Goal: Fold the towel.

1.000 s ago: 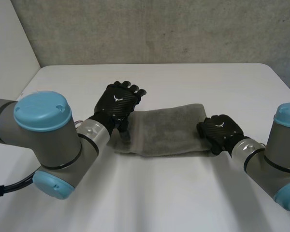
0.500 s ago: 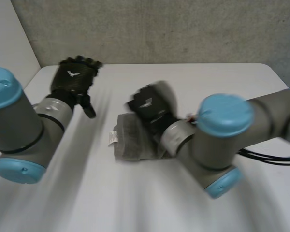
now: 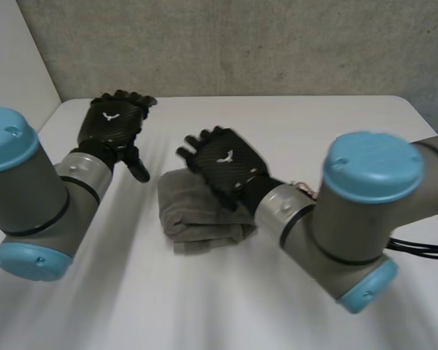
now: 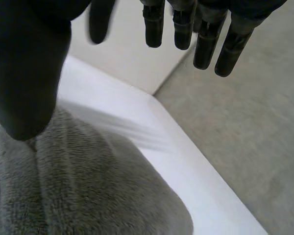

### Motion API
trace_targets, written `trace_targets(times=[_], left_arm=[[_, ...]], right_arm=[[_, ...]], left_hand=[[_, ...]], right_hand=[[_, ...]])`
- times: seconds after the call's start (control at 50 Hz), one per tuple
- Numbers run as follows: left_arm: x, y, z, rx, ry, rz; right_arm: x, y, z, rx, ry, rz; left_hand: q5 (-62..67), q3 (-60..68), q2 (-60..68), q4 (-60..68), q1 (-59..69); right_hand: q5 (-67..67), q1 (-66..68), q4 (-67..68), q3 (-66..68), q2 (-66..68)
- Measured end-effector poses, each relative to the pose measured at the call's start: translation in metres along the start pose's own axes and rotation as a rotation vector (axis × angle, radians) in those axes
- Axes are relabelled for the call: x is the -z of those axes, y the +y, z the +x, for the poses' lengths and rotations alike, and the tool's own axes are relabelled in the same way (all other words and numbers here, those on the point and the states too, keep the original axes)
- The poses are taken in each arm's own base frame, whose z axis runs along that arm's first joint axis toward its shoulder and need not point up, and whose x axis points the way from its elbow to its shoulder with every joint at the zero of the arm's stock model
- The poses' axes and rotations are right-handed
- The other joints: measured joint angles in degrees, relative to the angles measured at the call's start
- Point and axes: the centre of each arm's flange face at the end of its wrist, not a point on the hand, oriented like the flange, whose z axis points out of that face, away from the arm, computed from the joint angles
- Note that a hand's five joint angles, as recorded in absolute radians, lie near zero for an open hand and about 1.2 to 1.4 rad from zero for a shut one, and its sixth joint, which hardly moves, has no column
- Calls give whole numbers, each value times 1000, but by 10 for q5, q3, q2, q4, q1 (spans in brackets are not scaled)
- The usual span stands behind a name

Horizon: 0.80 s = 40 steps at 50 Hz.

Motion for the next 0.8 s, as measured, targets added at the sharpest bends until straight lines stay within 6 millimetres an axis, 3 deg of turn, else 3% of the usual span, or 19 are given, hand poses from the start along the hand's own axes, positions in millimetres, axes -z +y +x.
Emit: trace_targets(times=[0.18, 0.38, 0.52, 0.6, 0.66, 0.8], left_arm=[[8, 25, 34, 19, 88, -76], [8, 72, 58, 29, 147, -202], [4, 84, 62, 25, 155, -230], [5, 76, 62, 26, 158, -228], [7, 60, 61, 27, 160, -207], [15, 5, 47, 37, 131, -92]], right_arm=[[-1, 24, 33, -168, 73, -88], [-25, 77, 37, -229, 71, -240], [-32, 95, 36, -248, 59, -301], [-30, 92, 39, -256, 66, -304], [-25, 78, 45, -260, 84, -283], [3, 12, 83, -275, 231, -146]], left_hand=[[0, -2, 0, 0, 0], [0, -2, 0, 0, 0], [-1, -2, 0, 0, 0], [-1, -2, 0, 0, 0], [-1, -2, 0, 0, 0], [-1, -2, 0, 0, 0]], right_hand=[[0, 0, 0, 0, 0], [0, 0, 0, 0, 0], [0, 0, 0, 0, 0], [0, 0, 0, 0, 0], [0, 0, 0, 0, 0], [0, 0, 0, 0, 0]])
